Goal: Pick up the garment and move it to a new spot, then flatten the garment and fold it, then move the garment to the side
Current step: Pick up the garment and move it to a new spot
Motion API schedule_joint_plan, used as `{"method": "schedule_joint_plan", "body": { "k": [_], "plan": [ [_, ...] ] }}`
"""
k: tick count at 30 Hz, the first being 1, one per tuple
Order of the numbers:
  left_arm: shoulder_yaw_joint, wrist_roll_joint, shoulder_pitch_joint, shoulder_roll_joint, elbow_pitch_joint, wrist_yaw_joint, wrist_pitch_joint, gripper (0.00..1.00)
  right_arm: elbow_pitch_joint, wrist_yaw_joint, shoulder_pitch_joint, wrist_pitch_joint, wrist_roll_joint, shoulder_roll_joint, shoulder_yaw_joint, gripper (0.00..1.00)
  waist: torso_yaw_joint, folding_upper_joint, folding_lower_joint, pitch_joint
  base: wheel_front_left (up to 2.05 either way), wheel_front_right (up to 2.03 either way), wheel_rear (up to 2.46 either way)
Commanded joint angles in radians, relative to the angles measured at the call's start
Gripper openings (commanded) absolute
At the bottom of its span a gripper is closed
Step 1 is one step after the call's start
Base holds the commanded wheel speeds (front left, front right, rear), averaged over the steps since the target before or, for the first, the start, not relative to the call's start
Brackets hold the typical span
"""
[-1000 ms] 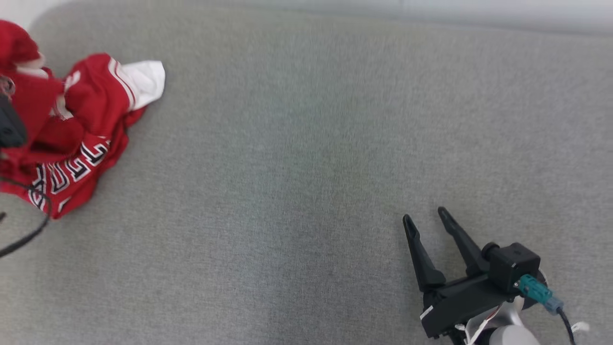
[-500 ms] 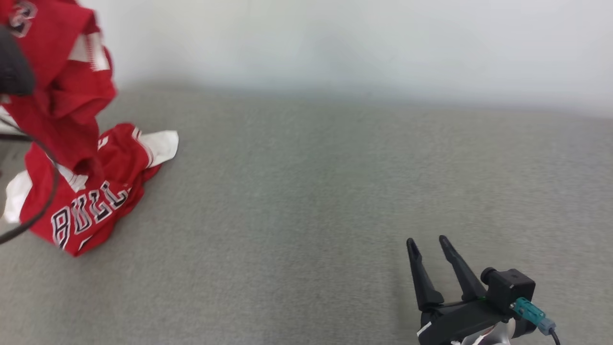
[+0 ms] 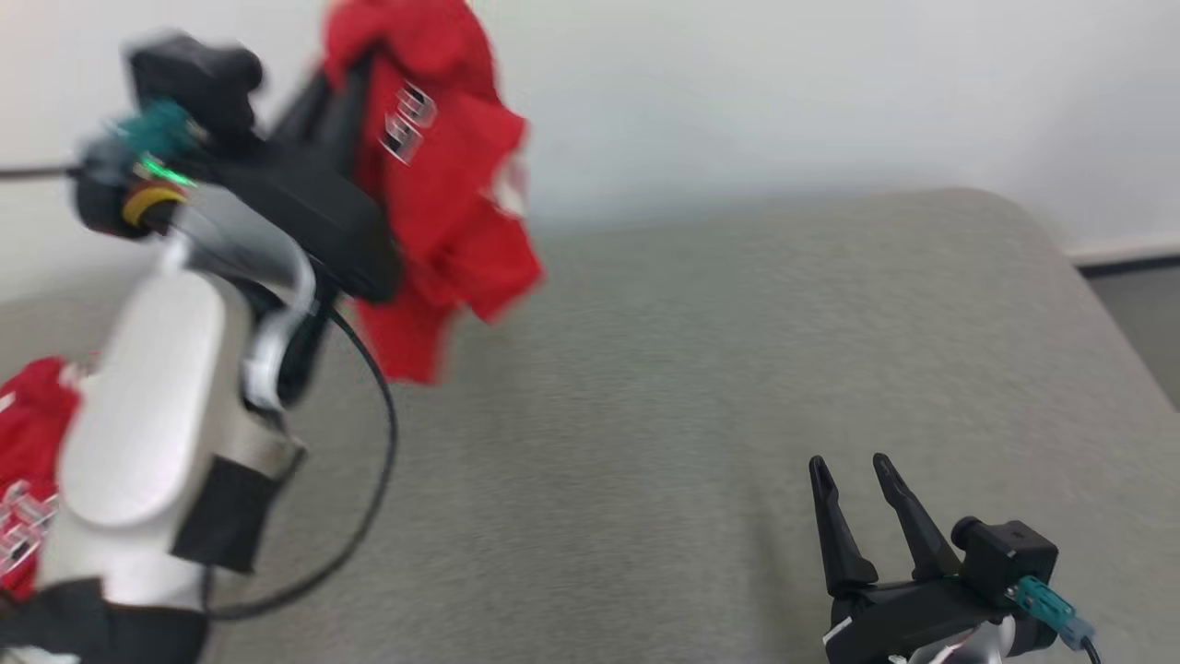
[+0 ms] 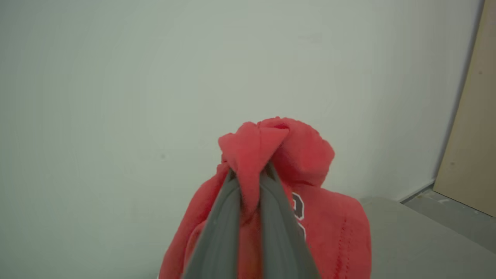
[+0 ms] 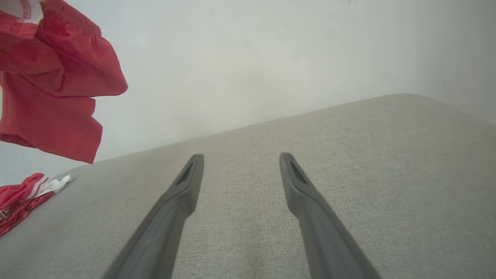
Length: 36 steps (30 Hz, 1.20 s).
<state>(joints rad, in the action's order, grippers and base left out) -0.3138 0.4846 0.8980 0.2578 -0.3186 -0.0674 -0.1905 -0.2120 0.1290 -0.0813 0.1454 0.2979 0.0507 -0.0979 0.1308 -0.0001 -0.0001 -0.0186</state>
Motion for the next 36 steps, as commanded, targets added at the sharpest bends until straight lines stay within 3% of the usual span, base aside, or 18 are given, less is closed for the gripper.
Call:
{"method": "schedule_joint_plan", "body": {
  "k": [1,9,16,17,18,24,26,36],
  "plan": [
    [-0.010,-0.008,-0.029,-0.009,0.009,0.007,0.009,0.00,0.004,0.003,-0.004,-0.004,-0.005,0.000,-0.002,1.00,0.149,0.0001,0.0001,-0.016,0.00,0.00,0.00],
    [-0.072,0.015,-0.159,-0.082,-0.027,0.007,0.042,0.00,0.023,0.003,-0.014,-0.003,0.014,-0.001,-0.015,1.00,0.268,0.0001,0.0001,-0.086,0.00,0.00,0.00],
    [-0.148,-0.002,-0.246,-0.125,-0.223,-0.008,0.079,0.03,0.004,0.003,-0.032,0.021,0.042,-0.001,-0.041,1.00,0.288,0.0001,0.0001,-0.133,0.00,0.00,0.00],
    [-0.151,0.007,-0.252,-0.135,-0.253,-0.012,0.084,0.95,-0.001,0.003,-0.036,0.024,0.044,-0.001,-0.043,1.00,0.284,0.0001,0.0001,-0.134,0.00,0.00,0.00],
    [-0.154,0.012,-0.257,-0.144,-0.279,-0.013,0.091,1.00,-0.005,0.003,-0.040,0.025,0.045,0.000,-0.042,1.00,0.278,0.0001,0.0001,-0.134,0.00,0.00,0.00],
    [-0.139,0.037,-0.264,-0.161,-0.347,-0.013,0.201,1.00,-0.023,0.003,-0.034,0.032,0.034,0.000,-0.028,1.00,0.204,0.0001,0.0001,-0.107,0.00,0.00,0.00],
    [-0.128,0.045,-0.275,-0.161,-0.345,-0.021,0.263,1.00,-0.029,0.003,-0.019,0.026,0.021,-0.001,-0.012,1.00,0.147,0.0001,0.0001,-0.079,0.00,0.00,0.00],
    [-0.034,0.129,-0.415,-0.099,-0.175,-0.055,0.449,1.00,-0.019,0.003,0.026,0.014,0.011,0.001,0.024,1.00,0.011,0.0001,0.0001,0.011,0.00,0.00,0.00]
  ]
}}
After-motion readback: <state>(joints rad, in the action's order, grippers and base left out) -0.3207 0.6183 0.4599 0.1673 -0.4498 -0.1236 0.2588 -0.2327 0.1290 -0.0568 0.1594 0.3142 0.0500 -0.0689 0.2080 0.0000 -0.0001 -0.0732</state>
